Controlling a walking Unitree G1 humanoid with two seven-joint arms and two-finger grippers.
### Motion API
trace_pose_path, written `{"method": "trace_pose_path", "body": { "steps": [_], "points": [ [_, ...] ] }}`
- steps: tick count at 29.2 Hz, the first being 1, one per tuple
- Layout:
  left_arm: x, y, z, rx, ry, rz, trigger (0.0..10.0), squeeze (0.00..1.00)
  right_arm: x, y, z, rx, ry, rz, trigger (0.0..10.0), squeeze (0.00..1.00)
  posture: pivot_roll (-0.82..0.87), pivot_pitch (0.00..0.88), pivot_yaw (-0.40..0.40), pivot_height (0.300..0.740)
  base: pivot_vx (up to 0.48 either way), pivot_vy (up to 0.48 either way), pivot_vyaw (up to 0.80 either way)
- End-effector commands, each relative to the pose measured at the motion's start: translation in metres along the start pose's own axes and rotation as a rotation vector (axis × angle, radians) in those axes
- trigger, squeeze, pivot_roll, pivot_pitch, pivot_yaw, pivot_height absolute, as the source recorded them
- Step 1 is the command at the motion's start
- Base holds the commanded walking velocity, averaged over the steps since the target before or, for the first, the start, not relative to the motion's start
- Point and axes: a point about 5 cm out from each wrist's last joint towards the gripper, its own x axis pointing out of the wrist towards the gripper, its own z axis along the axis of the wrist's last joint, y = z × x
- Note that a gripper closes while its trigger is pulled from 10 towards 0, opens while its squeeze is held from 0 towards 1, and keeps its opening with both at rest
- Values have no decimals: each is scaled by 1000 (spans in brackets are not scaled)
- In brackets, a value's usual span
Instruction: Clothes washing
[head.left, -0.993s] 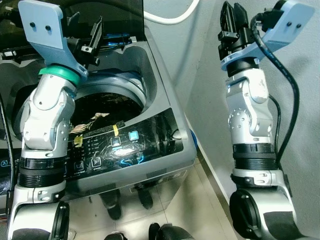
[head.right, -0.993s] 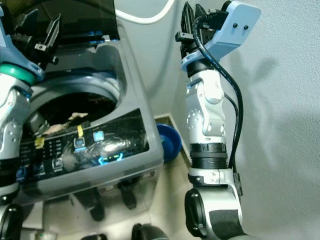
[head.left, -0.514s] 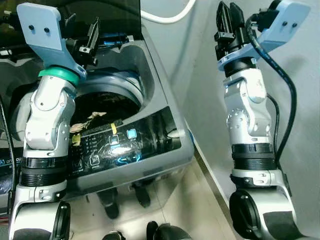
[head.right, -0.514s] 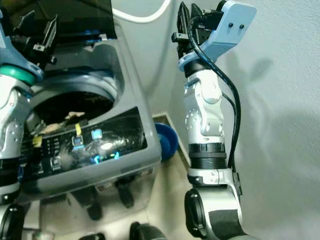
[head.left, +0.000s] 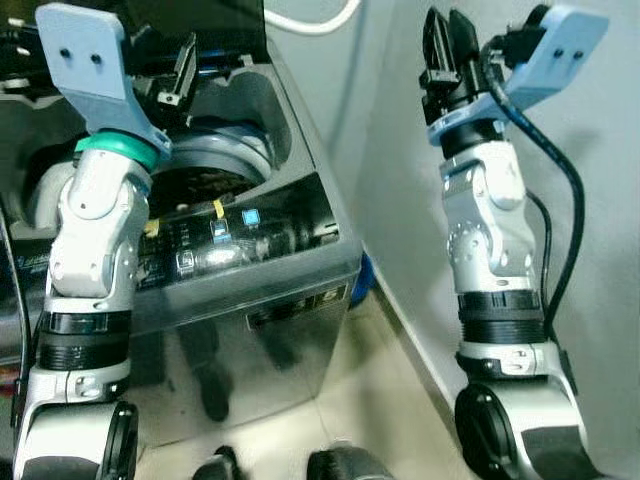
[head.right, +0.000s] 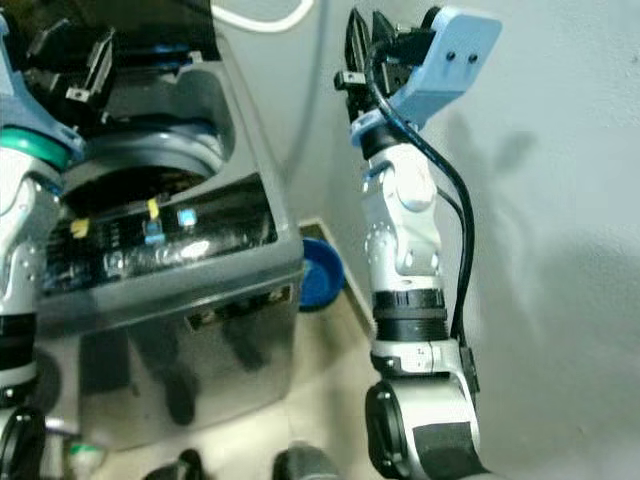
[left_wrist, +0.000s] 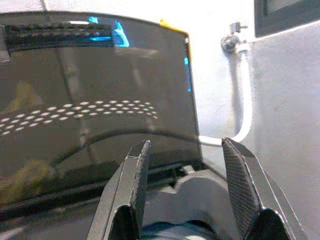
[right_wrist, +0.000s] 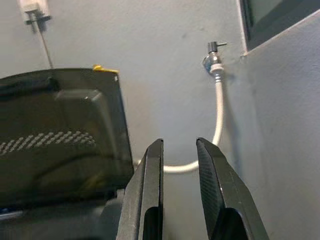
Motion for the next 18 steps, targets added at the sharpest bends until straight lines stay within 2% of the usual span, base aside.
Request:
{"method": "trace_pose_path", "body": {
  "steps": [1,13,18],
  "points": [
    [2,-2,3,9,-18,-12,10000,0,2,-2,5,-5,-19,-2,10000,0,56,53,2,740,-326,0,0],
    [1,-2,3,12,-18,-11,10000,0,1,-1,5,-5,-17,3,10000,0,55,53,3,740,-315,0,0],
    [2,-2,3,14,-14,-11,10000,0,1,-1,4,-10,-13,10,10000,0,54,54,3,740,0,0,0]
  ]
}}
